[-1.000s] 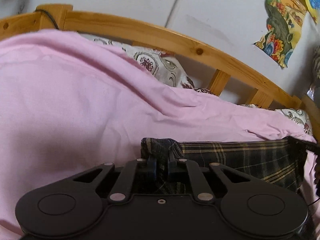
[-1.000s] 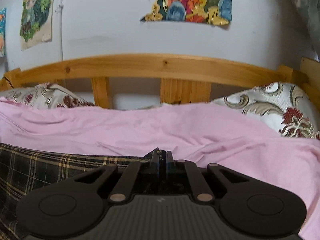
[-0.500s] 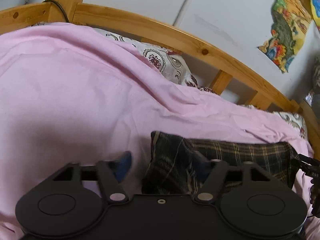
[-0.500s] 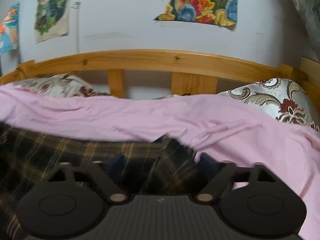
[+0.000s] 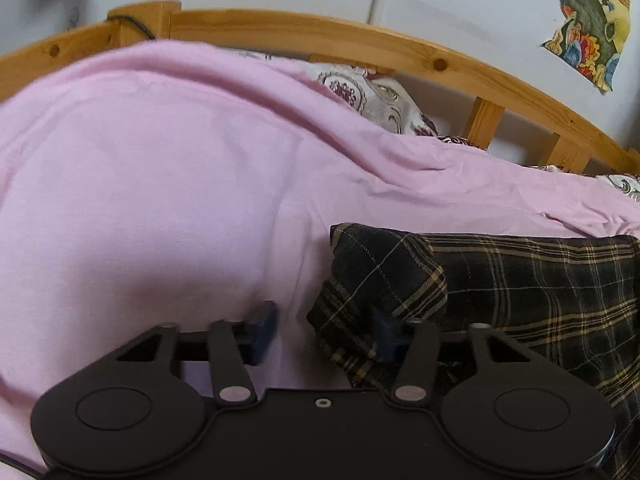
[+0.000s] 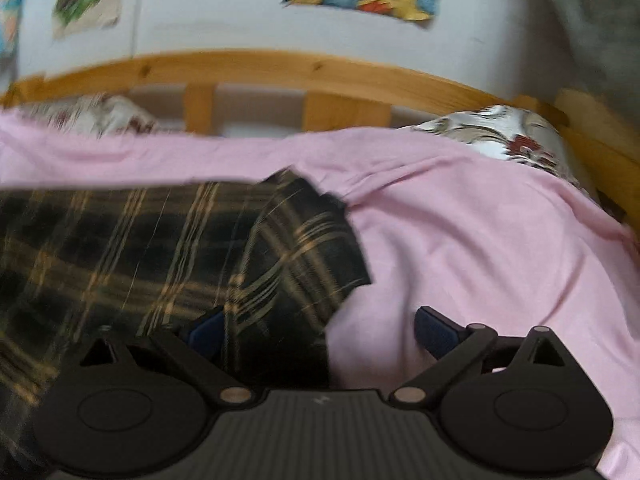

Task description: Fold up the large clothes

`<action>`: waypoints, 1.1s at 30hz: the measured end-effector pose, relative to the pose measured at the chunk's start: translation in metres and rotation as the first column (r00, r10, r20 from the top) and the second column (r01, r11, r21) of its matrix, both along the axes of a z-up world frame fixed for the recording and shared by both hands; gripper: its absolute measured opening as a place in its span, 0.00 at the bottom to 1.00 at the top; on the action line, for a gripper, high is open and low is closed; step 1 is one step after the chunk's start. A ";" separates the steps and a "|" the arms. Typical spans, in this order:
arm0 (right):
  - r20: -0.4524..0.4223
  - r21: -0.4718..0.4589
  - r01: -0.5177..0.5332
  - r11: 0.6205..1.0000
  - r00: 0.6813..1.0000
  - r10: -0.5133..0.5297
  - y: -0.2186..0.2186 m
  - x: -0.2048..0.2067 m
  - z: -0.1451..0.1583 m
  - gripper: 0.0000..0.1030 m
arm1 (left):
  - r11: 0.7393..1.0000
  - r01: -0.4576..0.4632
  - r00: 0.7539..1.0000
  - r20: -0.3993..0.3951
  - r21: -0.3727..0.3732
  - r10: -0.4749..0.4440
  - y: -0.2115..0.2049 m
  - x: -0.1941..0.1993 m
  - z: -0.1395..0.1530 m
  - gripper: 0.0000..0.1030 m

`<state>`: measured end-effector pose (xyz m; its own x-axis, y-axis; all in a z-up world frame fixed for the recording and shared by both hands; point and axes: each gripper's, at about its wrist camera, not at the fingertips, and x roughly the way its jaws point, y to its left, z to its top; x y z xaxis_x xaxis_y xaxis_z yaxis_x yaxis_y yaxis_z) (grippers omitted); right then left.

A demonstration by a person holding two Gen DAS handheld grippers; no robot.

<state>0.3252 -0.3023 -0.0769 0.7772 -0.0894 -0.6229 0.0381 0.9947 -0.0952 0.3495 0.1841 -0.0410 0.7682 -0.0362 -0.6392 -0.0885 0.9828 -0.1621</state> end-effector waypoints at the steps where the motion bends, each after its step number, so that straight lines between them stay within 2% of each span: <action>1: 0.013 -0.006 0.001 1.000 1.000 -0.001 0.000 -0.002 0.003 0.97 | 1.000 -0.003 1.000 0.011 0.015 0.003 -0.003 -0.004 0.002 0.73; 3: 0.035 -0.031 -0.007 0.999 0.999 0.009 0.001 -0.004 0.008 0.99 | 1.000 -0.002 0.999 0.035 0.028 0.001 -0.009 -0.013 0.006 0.77; 5: 0.046 -0.064 -0.022 0.998 0.999 0.025 0.005 -0.003 0.010 1.00 | 0.999 0.012 0.999 0.051 0.047 -0.014 -0.017 -0.020 0.008 0.85; 7: 0.045 -0.121 -0.020 0.992 0.999 0.025 0.011 0.002 0.007 1.00 | 0.995 0.016 0.998 0.061 0.101 -0.022 -0.028 -0.024 0.007 0.87; 10: 0.008 -0.222 0.004 0.975 1.000 -0.002 0.020 0.018 -0.004 1.00 | 0.970 -0.011 1.000 0.010 0.243 0.009 -0.042 -0.017 -0.002 0.86; 13: -0.009 -0.270 0.029 0.962 0.999 -0.033 0.022 0.028 -0.013 1.00 | 0.956 -0.022 0.999 -0.028 0.292 0.032 -0.044 -0.009 -0.013 0.86; 16: -0.007 -0.246 0.055 0.968 0.998 -0.059 0.023 0.025 -0.010 1.00 | 0.957 -0.047 0.998 -0.031 0.285 0.058 -0.042 -0.010 -0.013 0.86; 19: 0.023 -0.242 0.035 0.970 0.999 -0.030 0.031 0.010 0.002 1.00 | 0.961 -0.060 0.998 0.001 0.268 0.062 -0.048 -0.019 -0.008 0.93; 23: 0.047 -0.256 -0.063 0.965 0.996 0.078 0.051 -0.013 0.016 1.00 | 0.969 -0.029 1.000 0.015 0.247 0.026 -0.061 -0.032 -0.002 0.95; 29: 0.034 -0.173 -0.233 0.957 0.970 0.242 0.079 -0.044 0.027 1.00 | 0.985 0.023 1.000 0.012 0.173 -0.025 -0.084 -0.049 0.009 0.99; 33: 0.006 -0.219 -0.300 0.929 0.951 0.308 0.101 -0.046 0.022 1.00 | 0.981 0.062 0.998 0.018 0.186 -0.067 -0.103 -0.052 0.008 0.99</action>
<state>0.2794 -0.2009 -0.0550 0.8114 0.0278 -0.5838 -0.2548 0.9158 -0.3106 0.2974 0.0815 -0.0331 0.7835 0.0310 -0.6207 -0.0225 0.9995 0.0216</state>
